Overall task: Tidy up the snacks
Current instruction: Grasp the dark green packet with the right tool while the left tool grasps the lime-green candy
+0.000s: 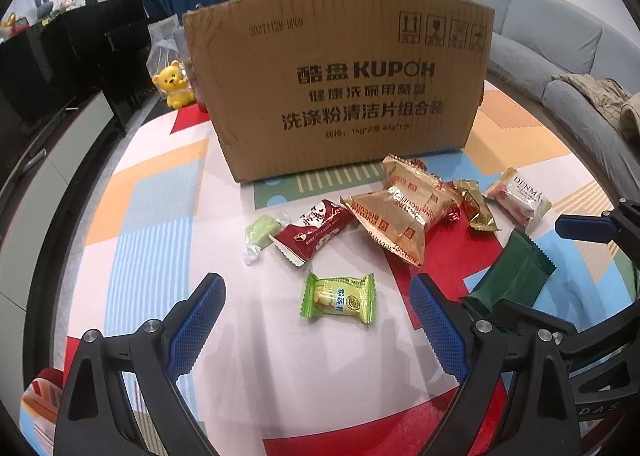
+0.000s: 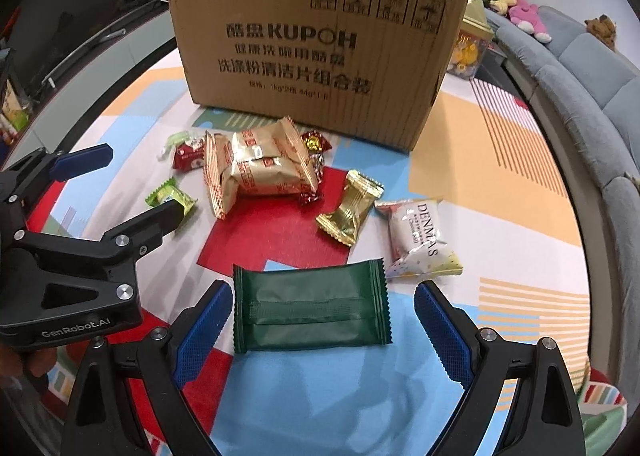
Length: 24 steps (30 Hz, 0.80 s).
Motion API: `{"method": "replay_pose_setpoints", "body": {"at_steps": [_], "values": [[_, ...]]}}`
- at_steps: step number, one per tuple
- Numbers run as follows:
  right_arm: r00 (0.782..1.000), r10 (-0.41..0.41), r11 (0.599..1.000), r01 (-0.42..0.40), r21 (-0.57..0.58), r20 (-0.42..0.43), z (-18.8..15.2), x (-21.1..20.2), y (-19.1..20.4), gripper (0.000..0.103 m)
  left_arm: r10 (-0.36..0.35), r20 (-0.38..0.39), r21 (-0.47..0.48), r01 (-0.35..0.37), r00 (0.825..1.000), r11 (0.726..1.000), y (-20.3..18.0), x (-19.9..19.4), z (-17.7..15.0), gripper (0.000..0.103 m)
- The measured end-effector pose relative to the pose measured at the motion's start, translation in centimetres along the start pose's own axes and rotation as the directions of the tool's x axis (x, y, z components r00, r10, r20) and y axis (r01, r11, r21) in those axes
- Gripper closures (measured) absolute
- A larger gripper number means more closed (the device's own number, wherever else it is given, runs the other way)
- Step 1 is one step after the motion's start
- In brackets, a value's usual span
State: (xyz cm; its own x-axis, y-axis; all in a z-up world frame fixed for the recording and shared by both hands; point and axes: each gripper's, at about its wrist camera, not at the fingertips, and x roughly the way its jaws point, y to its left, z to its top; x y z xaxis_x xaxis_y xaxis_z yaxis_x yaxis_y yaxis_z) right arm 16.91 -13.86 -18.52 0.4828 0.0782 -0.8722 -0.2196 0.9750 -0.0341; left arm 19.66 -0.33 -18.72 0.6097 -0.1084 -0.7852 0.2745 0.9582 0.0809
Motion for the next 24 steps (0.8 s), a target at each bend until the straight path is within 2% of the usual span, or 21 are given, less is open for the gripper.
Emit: {"method": "replay_pose_setpoints", "body": {"at_steps": [14,24], "values": [[0.999,0.021,1.000,-0.020,0.010,-0.029,-0.2,1.9,-0.3,0.010,-0.023,-0.037,-0.011,0.022,0.999,1.000,-0.1,1.8,-0.4,0.016],[0.998,0.051,0.999,-0.050,0.017,-0.032,-0.4,2.5,-0.2,0.010,-0.048,-0.059,-0.007,0.048,0.997,0.999,-0.4,2.6,-0.6,0.029]]}}
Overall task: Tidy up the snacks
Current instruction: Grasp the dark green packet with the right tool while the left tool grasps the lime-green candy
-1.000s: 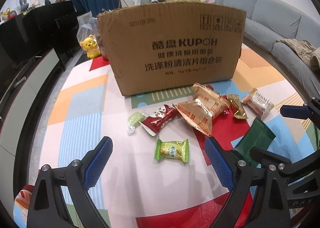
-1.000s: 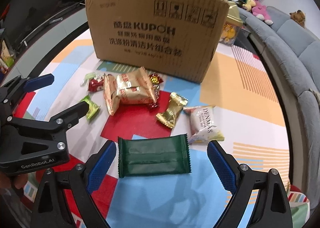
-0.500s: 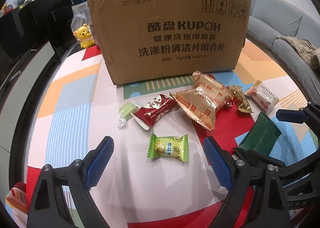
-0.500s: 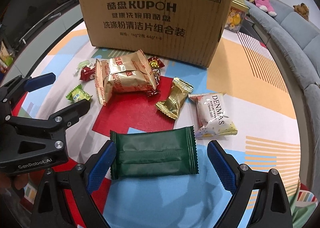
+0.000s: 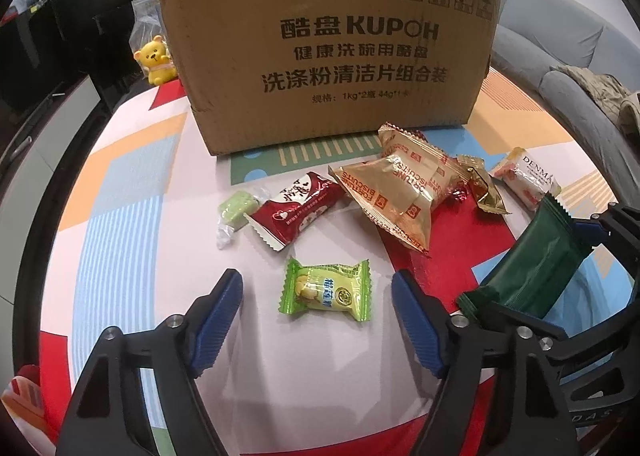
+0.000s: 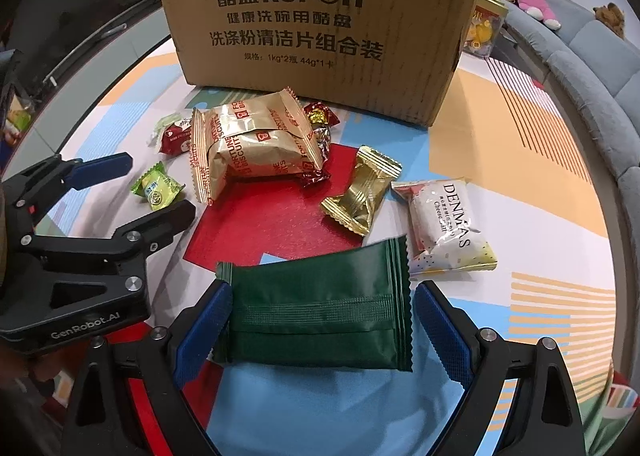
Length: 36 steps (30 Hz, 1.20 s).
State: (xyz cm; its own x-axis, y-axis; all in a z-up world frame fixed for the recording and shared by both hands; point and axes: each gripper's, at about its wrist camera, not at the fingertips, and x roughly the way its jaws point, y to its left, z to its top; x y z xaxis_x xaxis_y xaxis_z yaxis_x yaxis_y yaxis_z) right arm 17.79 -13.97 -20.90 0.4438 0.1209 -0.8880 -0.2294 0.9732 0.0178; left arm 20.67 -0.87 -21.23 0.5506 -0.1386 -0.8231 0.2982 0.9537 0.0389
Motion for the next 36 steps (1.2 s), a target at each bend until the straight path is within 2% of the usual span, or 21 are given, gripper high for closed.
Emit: {"method": "replay_pose_setpoints", "body": {"at_steps": [5,7,11,19,20,21,24,27,36], "values": [[1.000,0.005,1.000,-0.005,0.004,0.005,-0.1,-0.1,-0.1,0.010,-0.010,-0.004,-0.001,0.010,1.000,1.000,-0.1,0.1,0.0,0.033],[1.000,0.008,1.000,-0.008,0.005,0.010,-0.1,-0.2,-0.1,0.014,-0.014,-0.003,0.002,0.014,1.000,1.000,-0.2,0.2,-0.1,0.034],[1.000,0.015,1.000,-0.015,-0.010,0.025,-0.1,-0.6,0.2,0.031,-0.023,0.001,0.010,0.023,1.000,1.000,-0.5,0.1,-0.1,0.038],[0.999,0.025,1.000,-0.024,-0.010,0.040,0.0,-0.9,0.1,0.041,-0.046,0.004,0.026,0.046,0.999,0.999,-0.9,-0.2,-0.1,0.057],[0.999,0.030,0.999,-0.030,-0.011,0.040,0.1,-0.9,0.2,0.047,-0.048,0.005,0.028,0.048,0.999,0.998,-0.9,-0.2,-0.1,0.060],[0.999,0.037,0.999,-0.037,-0.015,0.039,0.1,-0.9,0.3,0.072,-0.051,0.006,0.030,0.050,0.999,0.998,-1.0,-0.3,-0.1,0.062],[0.998,0.048,0.998,-0.047,-0.029,0.041,0.2,-0.9,0.6,0.083,-0.046,0.010,0.037,0.045,0.999,0.998,-1.1,-0.4,-0.2,0.067],[0.998,0.051,0.998,-0.049,-0.032,0.043,0.2,-1.0,0.7,0.088,-0.047,0.012,0.036,0.047,0.999,0.998,-1.0,-0.5,-0.1,0.070],[0.998,0.043,0.999,-0.043,-0.010,0.055,0.6,-1.2,0.3,0.089,-0.046,0.021,0.044,0.045,0.999,0.998,-1.2,-1.0,0.1,0.073]]}}
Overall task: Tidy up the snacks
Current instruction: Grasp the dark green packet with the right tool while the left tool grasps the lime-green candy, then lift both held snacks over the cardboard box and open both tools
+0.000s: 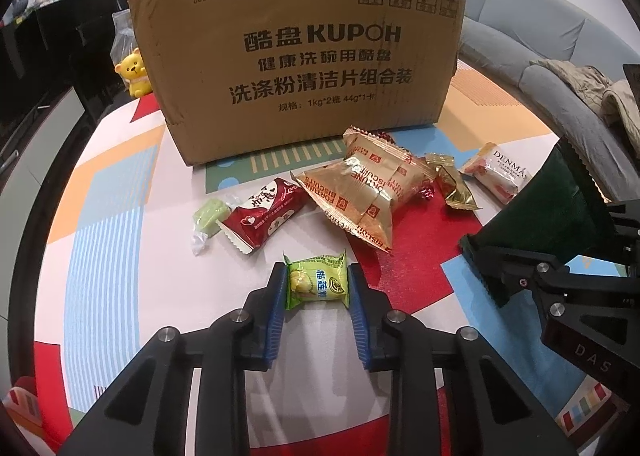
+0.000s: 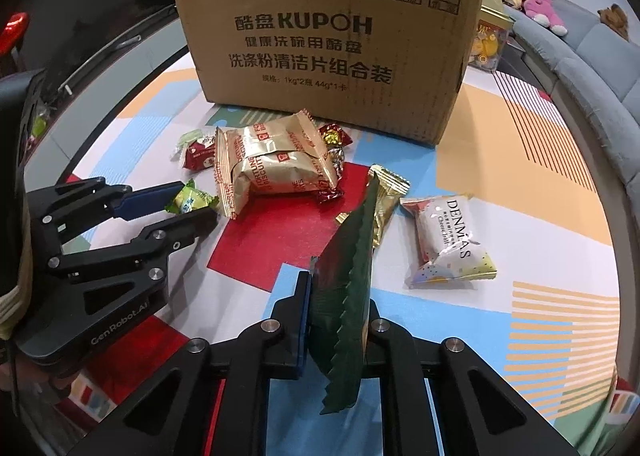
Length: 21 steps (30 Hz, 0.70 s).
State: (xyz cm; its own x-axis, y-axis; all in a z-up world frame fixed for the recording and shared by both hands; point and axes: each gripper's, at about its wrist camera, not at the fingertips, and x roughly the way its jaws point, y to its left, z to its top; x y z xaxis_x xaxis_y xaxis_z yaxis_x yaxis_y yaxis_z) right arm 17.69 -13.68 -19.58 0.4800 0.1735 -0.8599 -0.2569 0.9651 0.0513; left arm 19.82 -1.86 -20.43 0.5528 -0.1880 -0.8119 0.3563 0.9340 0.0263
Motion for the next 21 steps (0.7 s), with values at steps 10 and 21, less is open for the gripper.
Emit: {"method": "replay_pose_setpoints", "body": {"at_steps": [10,21], "values": [[0.999,-0.004,1.000,0.004,-0.008,0.046,0.4,-2.1,0.1,0.089,0.027,0.039,-0.012,-0.026,0.999,1.000,0.0,-2.0,0.3,0.073],[0.994,-0.015,1.000,0.015,-0.004,0.106,0.9,-5.3,-0.1,0.089,0.062,0.071,-0.031,-0.060,0.996,0.998,-0.6,-5.0,0.8,0.073]]}}
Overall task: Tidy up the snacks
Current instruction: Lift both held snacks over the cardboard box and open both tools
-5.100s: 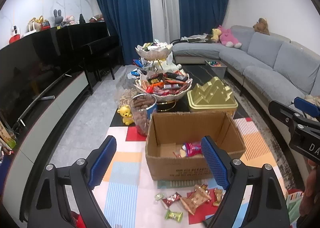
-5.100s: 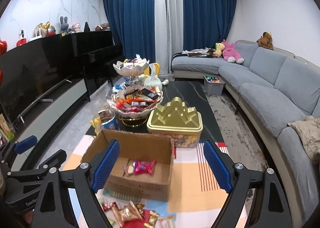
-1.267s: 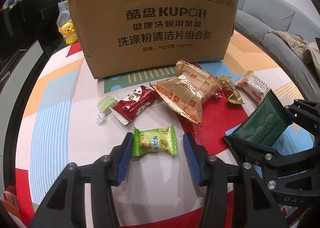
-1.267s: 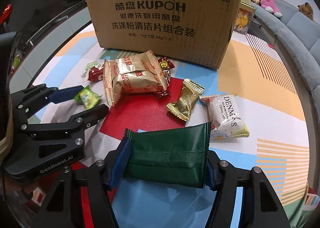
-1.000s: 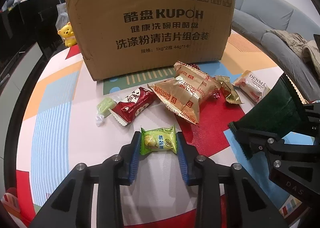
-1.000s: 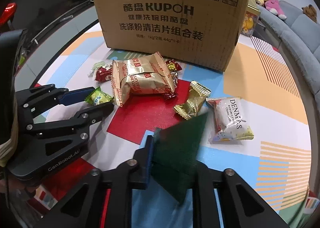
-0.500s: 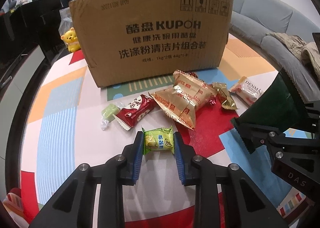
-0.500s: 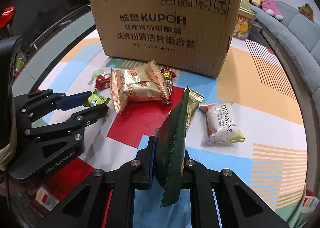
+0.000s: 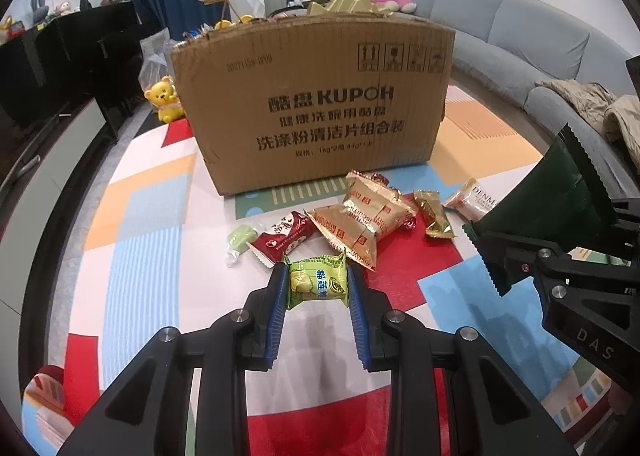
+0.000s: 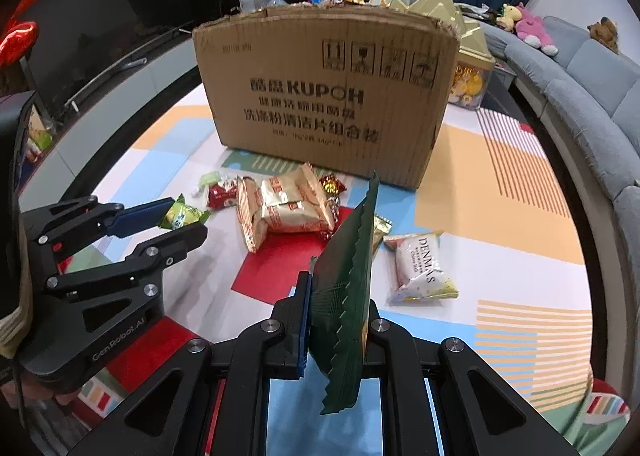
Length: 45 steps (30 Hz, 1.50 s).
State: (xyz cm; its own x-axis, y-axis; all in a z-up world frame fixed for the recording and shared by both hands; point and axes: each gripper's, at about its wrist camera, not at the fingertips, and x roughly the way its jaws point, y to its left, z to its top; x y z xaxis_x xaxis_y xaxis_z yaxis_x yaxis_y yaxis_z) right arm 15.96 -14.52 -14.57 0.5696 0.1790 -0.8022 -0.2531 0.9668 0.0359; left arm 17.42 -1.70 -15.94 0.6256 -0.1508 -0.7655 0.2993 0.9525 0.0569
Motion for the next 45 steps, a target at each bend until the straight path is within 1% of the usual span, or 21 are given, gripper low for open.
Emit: {"method": "replay_pose_setpoints", "body": {"at_steps": [10,19,26,35,45], "values": [[0.998,-0.004,1.000,0.005,-0.011,0.062,1.2,-2.6,0.6,0.089,0.034,0.033,-0.024,-0.034,0.999,0.999,0.1,-2.7,1.2,0.073],[0.994,-0.009,1.000,0.009,-0.003,0.113,3.0,-4.5,0.5,0.089,0.057,0.061,-0.051,-0.054,0.996,0.997,0.2,-4.8,3.0,0.073],[0.989,-0.007,1.000,0.007,0.002,0.145,4.5,-5.6,0.1,0.089,0.067,0.086,-0.068,-0.061,0.994,0.996,0.3,-6.0,5.1,0.073],[0.981,-0.008,1.000,0.006,0.008,0.196,7.3,-6.6,-0.3,0.089,0.083,0.125,-0.083,-0.073,0.989,0.994,1.1,-6.9,8.0,0.073],[0.971,-0.011,1.000,0.008,0.012,0.237,10.1,-7.1,-1.2,0.089,0.089,0.159,-0.087,-0.076,0.983,0.993,1.7,-6.9,11.6,0.073]]}}
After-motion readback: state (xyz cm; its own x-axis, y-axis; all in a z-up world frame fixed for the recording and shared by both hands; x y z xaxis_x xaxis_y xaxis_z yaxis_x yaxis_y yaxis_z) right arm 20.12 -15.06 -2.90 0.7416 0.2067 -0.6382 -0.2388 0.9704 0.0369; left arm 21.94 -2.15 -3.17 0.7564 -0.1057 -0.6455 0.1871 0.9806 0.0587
